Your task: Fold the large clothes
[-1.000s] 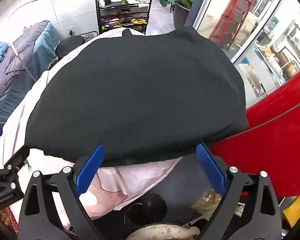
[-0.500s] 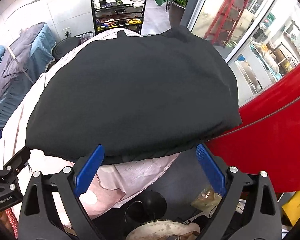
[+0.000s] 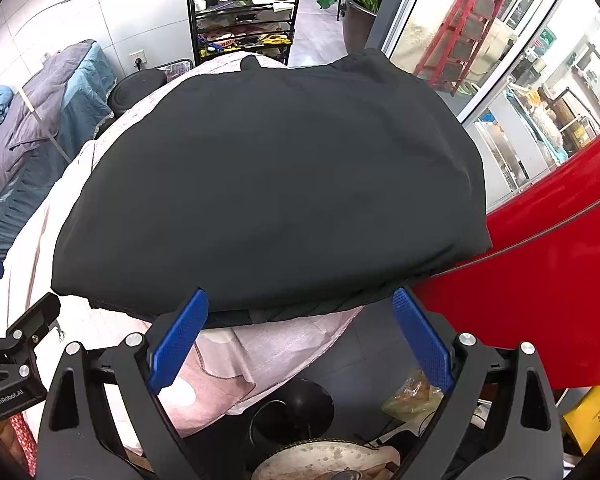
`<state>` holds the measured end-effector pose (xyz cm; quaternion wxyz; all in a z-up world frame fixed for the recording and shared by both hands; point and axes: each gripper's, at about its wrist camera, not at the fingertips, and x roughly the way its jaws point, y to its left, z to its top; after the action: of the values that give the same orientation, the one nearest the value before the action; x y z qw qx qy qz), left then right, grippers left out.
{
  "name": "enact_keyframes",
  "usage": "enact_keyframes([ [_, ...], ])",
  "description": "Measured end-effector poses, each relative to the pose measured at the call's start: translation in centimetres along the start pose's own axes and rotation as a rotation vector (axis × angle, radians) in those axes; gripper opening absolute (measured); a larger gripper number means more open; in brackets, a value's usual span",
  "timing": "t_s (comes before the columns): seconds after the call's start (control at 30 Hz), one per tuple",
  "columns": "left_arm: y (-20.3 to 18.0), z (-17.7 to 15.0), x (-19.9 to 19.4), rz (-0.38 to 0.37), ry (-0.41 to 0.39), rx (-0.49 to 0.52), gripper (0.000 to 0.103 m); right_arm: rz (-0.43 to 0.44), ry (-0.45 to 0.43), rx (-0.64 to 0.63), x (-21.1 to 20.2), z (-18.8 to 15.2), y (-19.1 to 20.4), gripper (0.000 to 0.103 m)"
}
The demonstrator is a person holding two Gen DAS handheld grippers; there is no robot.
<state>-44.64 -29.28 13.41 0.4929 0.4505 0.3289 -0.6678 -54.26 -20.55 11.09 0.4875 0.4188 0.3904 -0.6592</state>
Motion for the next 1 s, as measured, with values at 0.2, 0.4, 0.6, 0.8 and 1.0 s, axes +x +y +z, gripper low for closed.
enact_keyframes([
  [0.2, -0.15, -0.01, 0.15, 0.000, 0.006, 0.010, 0.097, -0.003, -0.002, 0.000, 0.09, 0.08, 0.00, 0.092],
  [0.4, -0.19, 0.05, 0.30, 0.006, 0.012, 0.012, 0.097, -0.004, -0.001, 0.002, 0.12, -0.01, -0.01, 0.092],
  [0.6, -0.32, -0.09, 0.50, 0.012, 0.019, 0.017, 0.097, -0.007, 0.002, -0.008, 0.39, 0.19, 0.08, 0.092],
  [0.8, -0.33, -0.16, 0.41, 0.008, 0.002, 0.018, 0.097, -0.007, 0.004, -0.013, 0.47, 0.26, 0.09, 0.092],
  [1.0, -0.33, -0.30, 0.38, 0.024, -0.022, 0.012, 0.097, -0.007, 0.005, -0.009, 0.61, 0.32, 0.04, 0.092],
])
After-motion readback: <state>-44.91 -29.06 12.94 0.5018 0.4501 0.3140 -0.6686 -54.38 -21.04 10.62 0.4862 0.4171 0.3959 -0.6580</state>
